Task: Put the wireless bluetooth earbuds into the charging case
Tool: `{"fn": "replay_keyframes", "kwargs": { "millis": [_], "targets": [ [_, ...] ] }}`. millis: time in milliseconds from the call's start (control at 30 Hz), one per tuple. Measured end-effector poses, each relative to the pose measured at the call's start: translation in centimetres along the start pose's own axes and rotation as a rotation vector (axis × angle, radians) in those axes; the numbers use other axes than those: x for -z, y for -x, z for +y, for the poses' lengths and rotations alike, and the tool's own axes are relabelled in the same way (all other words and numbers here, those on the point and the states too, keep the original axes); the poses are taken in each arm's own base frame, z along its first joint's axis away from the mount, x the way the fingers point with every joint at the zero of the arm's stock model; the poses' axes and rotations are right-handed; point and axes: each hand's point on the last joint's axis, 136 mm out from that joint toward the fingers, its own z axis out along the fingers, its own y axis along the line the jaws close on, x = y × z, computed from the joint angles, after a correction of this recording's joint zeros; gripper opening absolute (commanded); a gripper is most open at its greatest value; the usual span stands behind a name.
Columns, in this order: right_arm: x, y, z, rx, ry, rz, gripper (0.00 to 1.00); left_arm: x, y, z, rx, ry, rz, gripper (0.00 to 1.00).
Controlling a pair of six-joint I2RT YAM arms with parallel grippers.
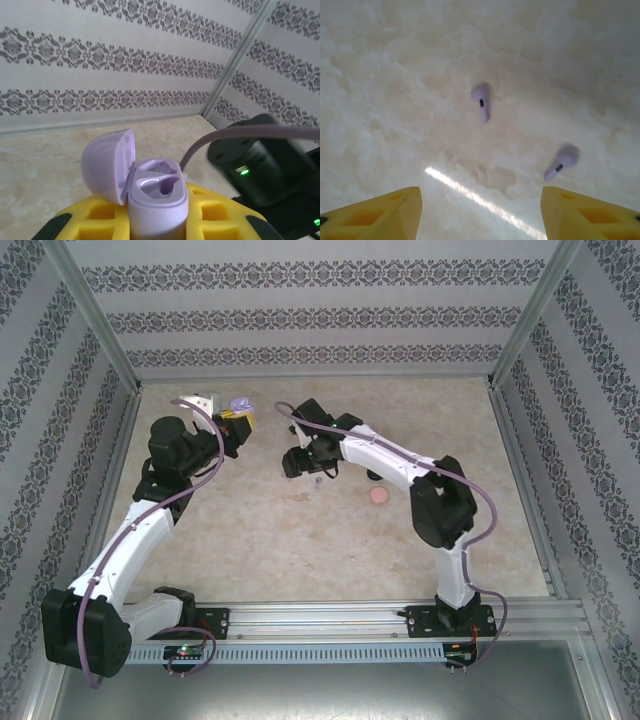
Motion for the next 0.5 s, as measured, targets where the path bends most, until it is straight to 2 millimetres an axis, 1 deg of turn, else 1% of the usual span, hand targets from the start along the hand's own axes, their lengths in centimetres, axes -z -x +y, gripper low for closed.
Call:
{"fn": "replay_keyframes", "kwargs": {
  "millis": [233, 400, 500],
  "targets": [
    [-3.7, 2.1, 0.6, 0.024, -0.081, 0.032, 0.6, 1.0, 2.1, -0.1, 0.01, 0.03, -0.081, 0.0],
    [-5.8, 2.3, 1.2, 0.048, -0.128, 0.063, 0.57, 1.4, 2.8, -0.3, 0.005, 0.032, -0.106, 0.0],
    [-6.6, 2.3, 1.2, 0.055, -0.151, 0.078, 0.55, 1.5, 2.9, -0.4, 0.002, 0.03, -0.111, 0.0]
  ]
}}
